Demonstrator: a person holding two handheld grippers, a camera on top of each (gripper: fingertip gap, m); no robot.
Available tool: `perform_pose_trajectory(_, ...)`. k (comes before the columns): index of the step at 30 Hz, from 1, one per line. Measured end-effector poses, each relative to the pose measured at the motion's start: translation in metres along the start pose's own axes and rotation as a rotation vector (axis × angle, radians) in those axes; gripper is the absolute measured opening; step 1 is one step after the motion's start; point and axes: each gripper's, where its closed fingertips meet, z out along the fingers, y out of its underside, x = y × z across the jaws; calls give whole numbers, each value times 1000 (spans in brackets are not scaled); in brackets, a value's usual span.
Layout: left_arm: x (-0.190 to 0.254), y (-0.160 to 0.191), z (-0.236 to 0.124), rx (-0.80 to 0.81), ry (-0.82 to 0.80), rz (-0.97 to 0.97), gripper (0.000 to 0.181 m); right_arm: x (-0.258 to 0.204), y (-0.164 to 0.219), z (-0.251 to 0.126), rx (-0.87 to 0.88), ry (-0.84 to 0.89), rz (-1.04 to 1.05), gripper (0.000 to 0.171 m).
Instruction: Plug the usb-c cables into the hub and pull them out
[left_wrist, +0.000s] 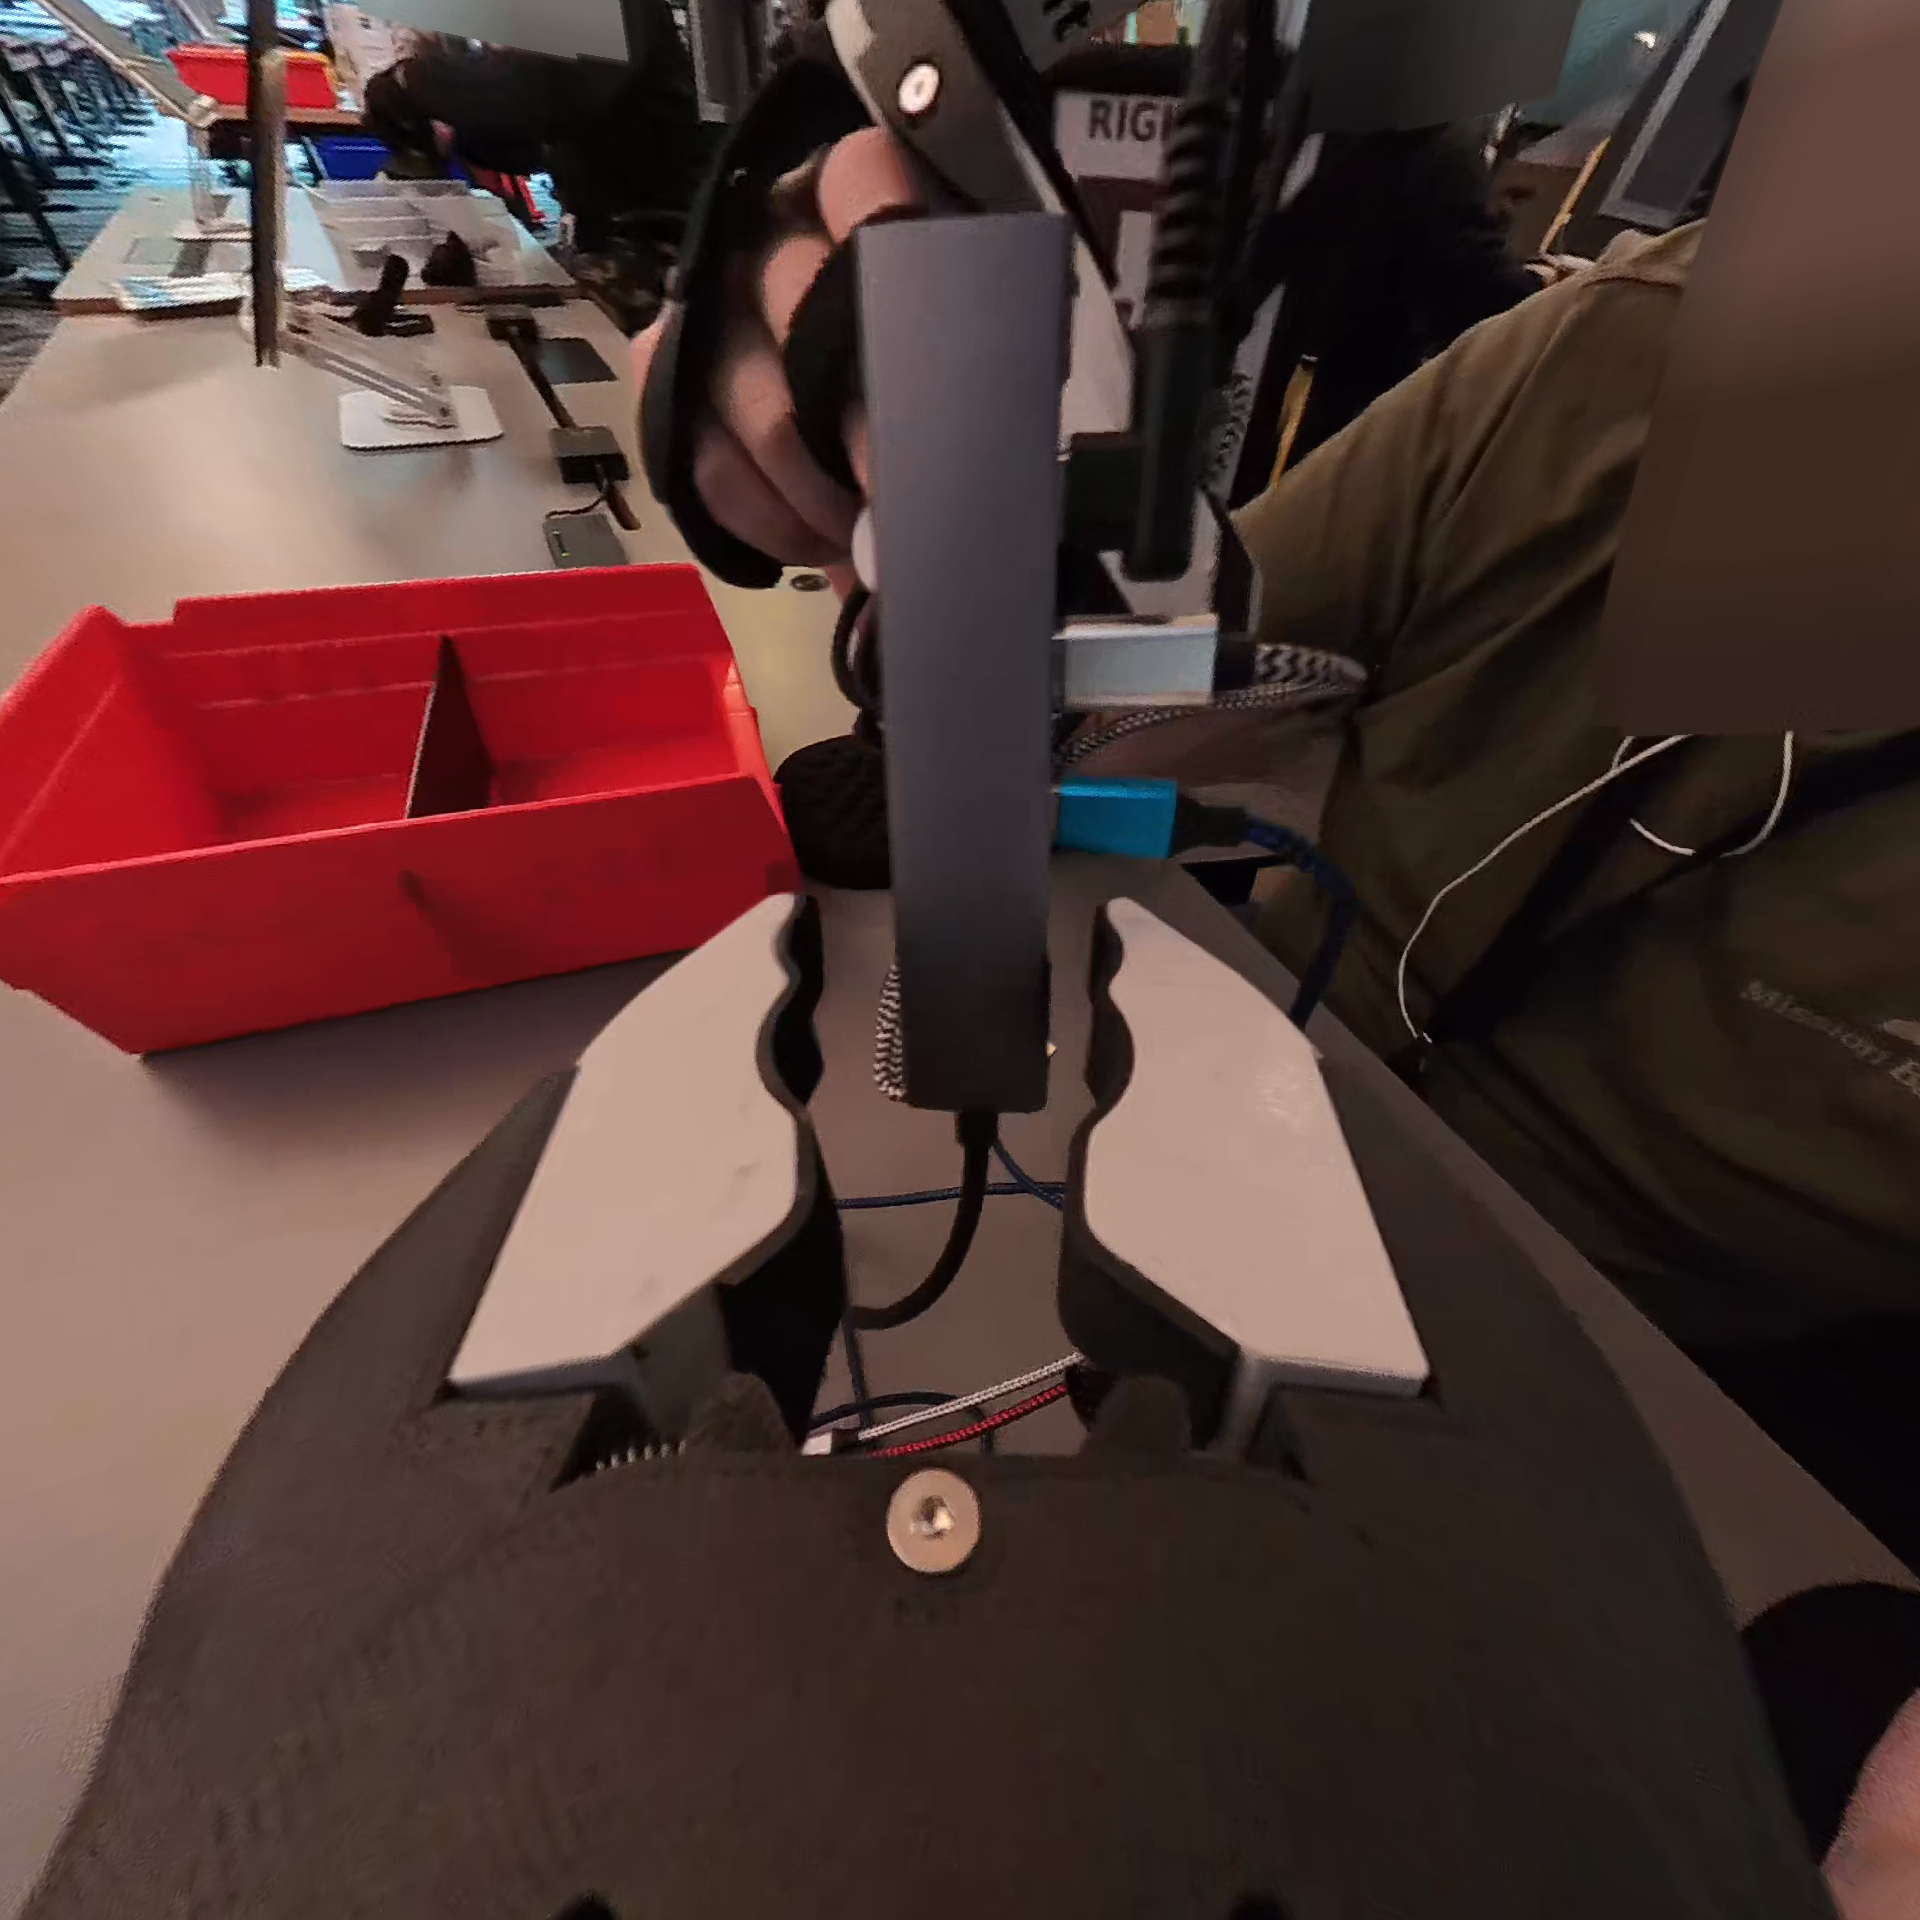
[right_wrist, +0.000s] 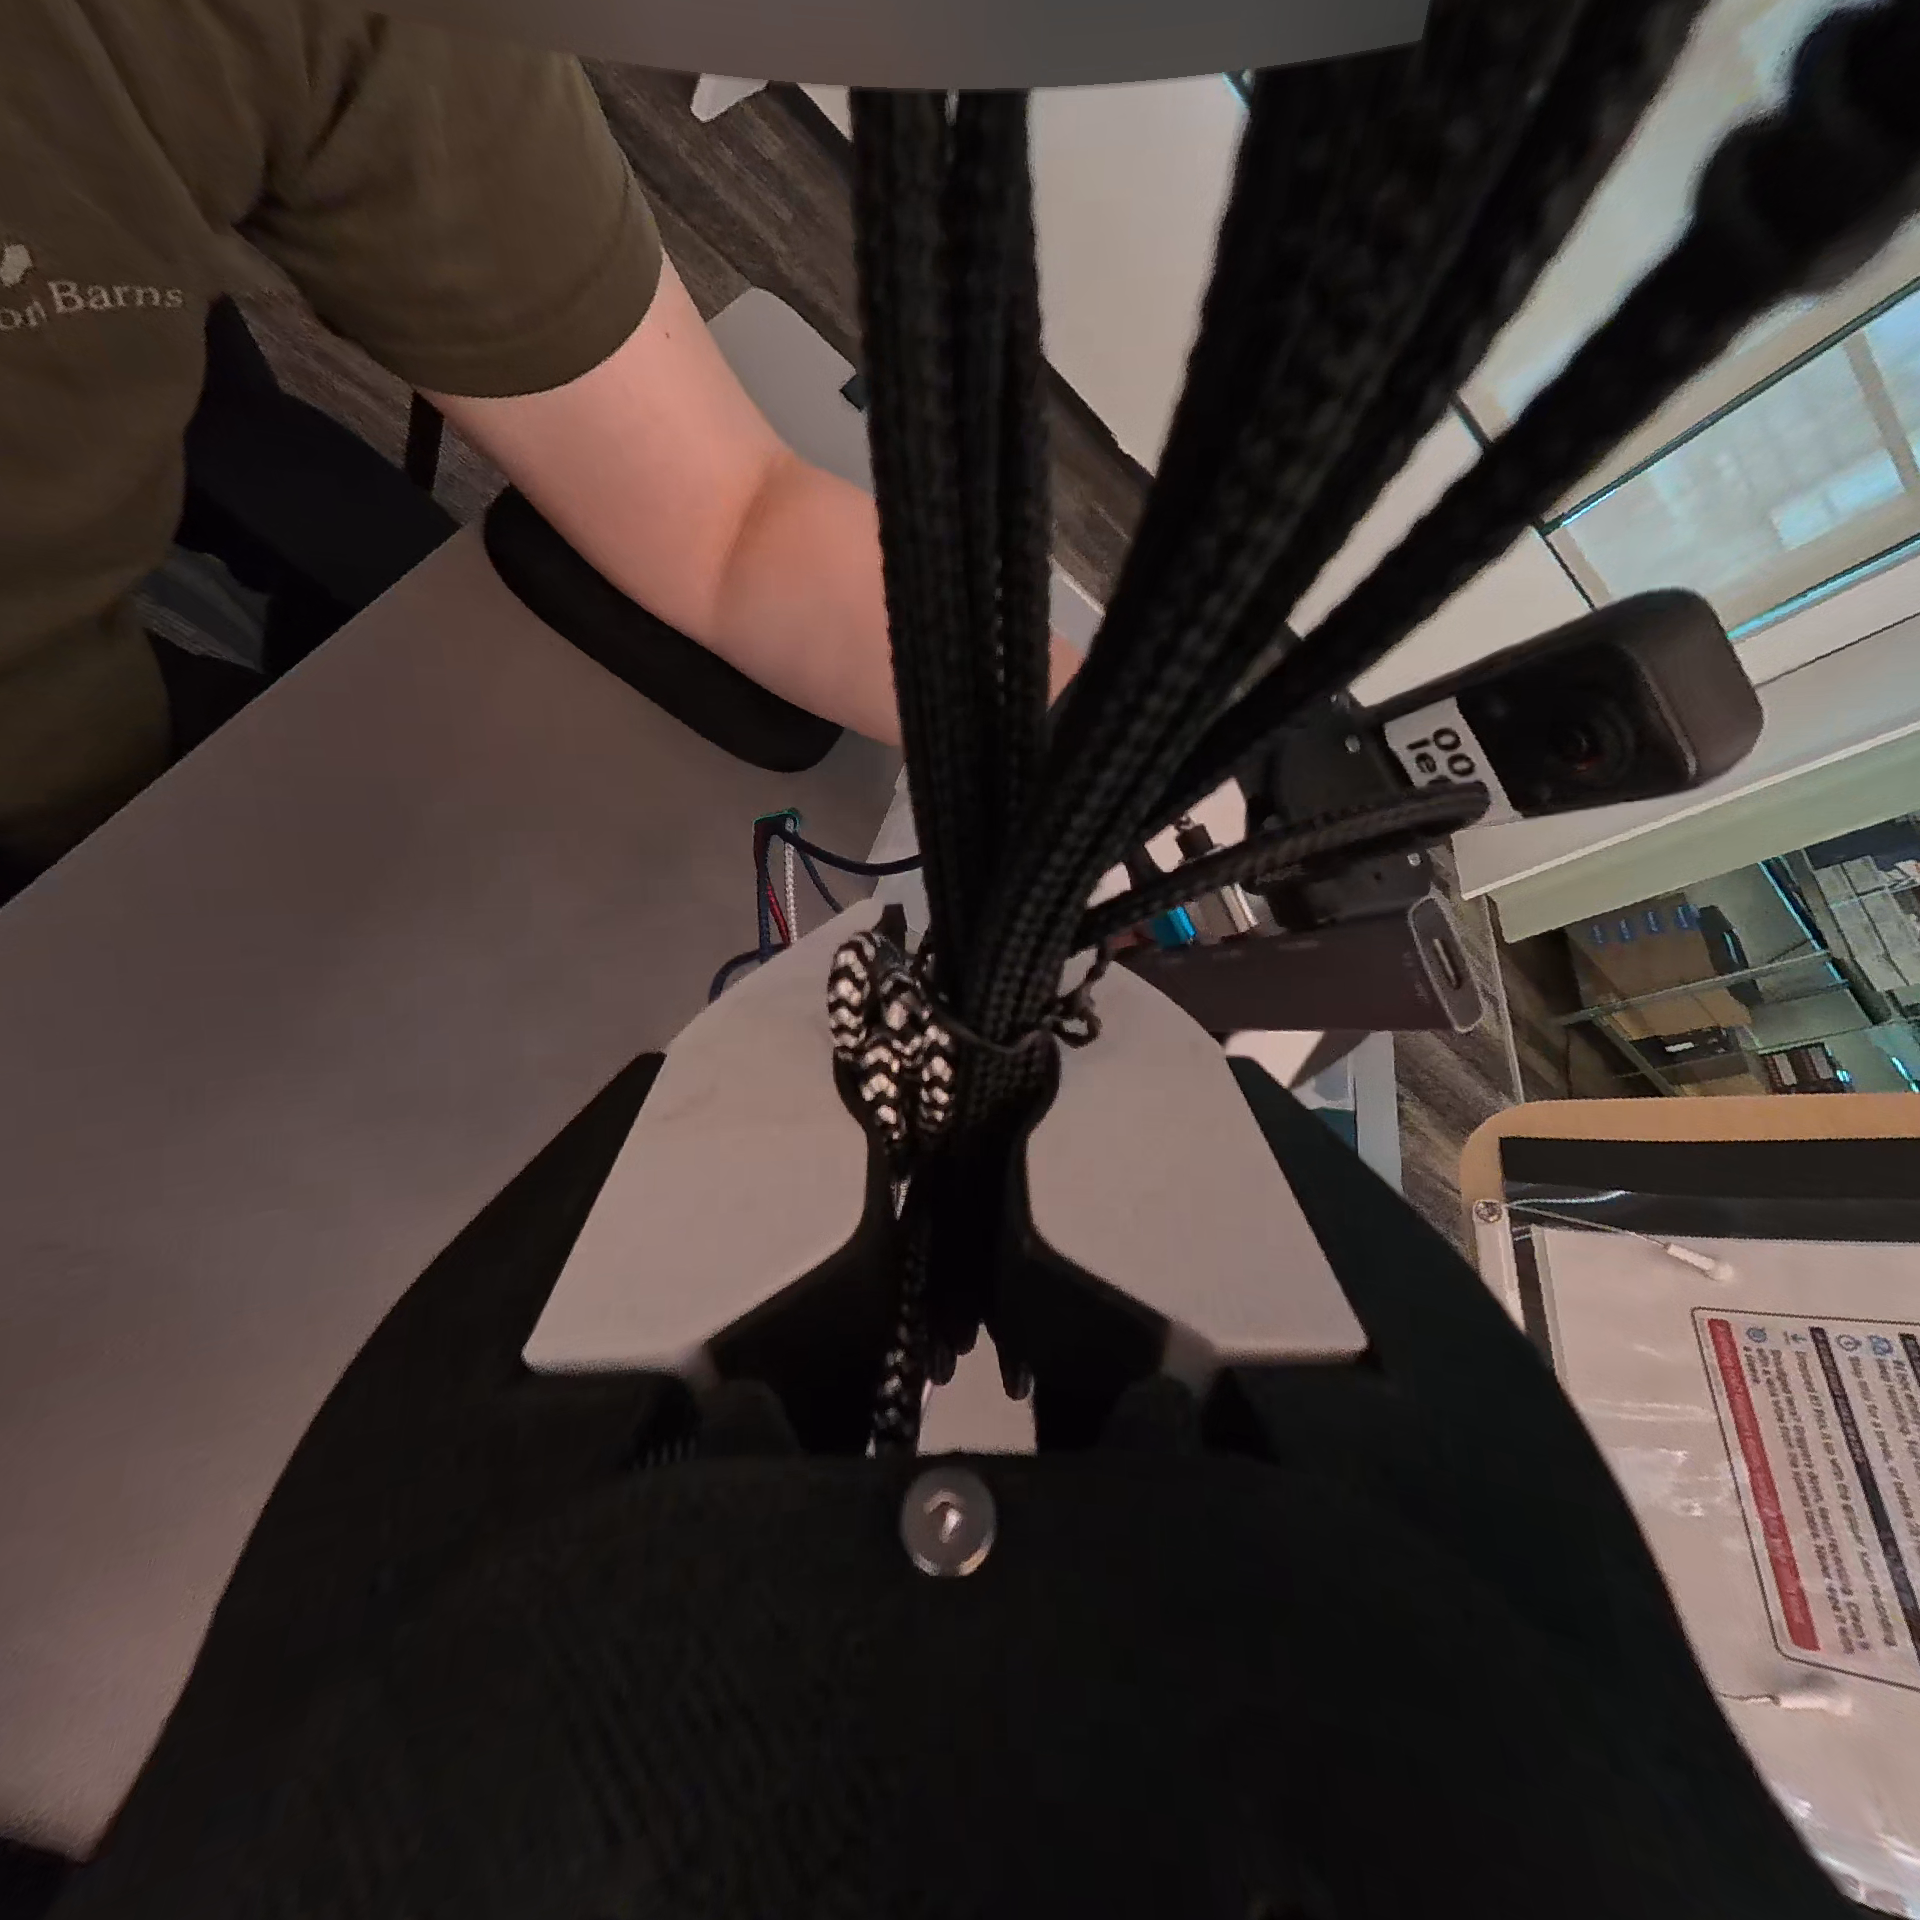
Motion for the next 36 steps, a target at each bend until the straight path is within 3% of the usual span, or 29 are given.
perform_pose_trajectory(2, 3, 4, 2, -30, 19, 32, 23, 1, 4, 0, -8, -3, 7, 17)
perform_pose_trajectory(3, 1, 6, 2, -44, 10, 46, 20, 1, 7, -1, -12, -6, 13, 18)
perform_pose_trajectory(10, -50, 3, -36, -145, -404, 44, 20, 36, 67, -13, -125, 147, 156, 24)
perform_pose_trajectory(13, -70, 2, -62, -197, -606, -20, 20, 62, 105, -16, -164, 259, 345, 28)
perform_pose_trajectory(16, -88, 5, -79, -227, -789, -115, 20, 82, 137, -18, -196, 369, 512, 42)
perform_pose_trajectory(21, -110, 28, -89, -326, -949, -204, 20, 107, 163, -40, -296, 601, 536, 51)
perform_pose_trajectory(25, -120, 37, -90, -280, -982, -307, 20, 133, 147, -75, -340, 896, 454, 49)
perform_pose_trajectory(28, -125, 43, -90, -284, -1009, -339, 20, 143, 102, -85, -242, 1111, 324, 40)
perform_pose_trajectory(31, -127, 48, -87, -301, -1020, -361, 20, 130, 63, -47, -92, 1105, 216, 30)
perform_pose_trajectory(36, -129, 52, -85, -315, -1047, -373, 20, 115, 95, 14, -258, 1047, 196, 29)
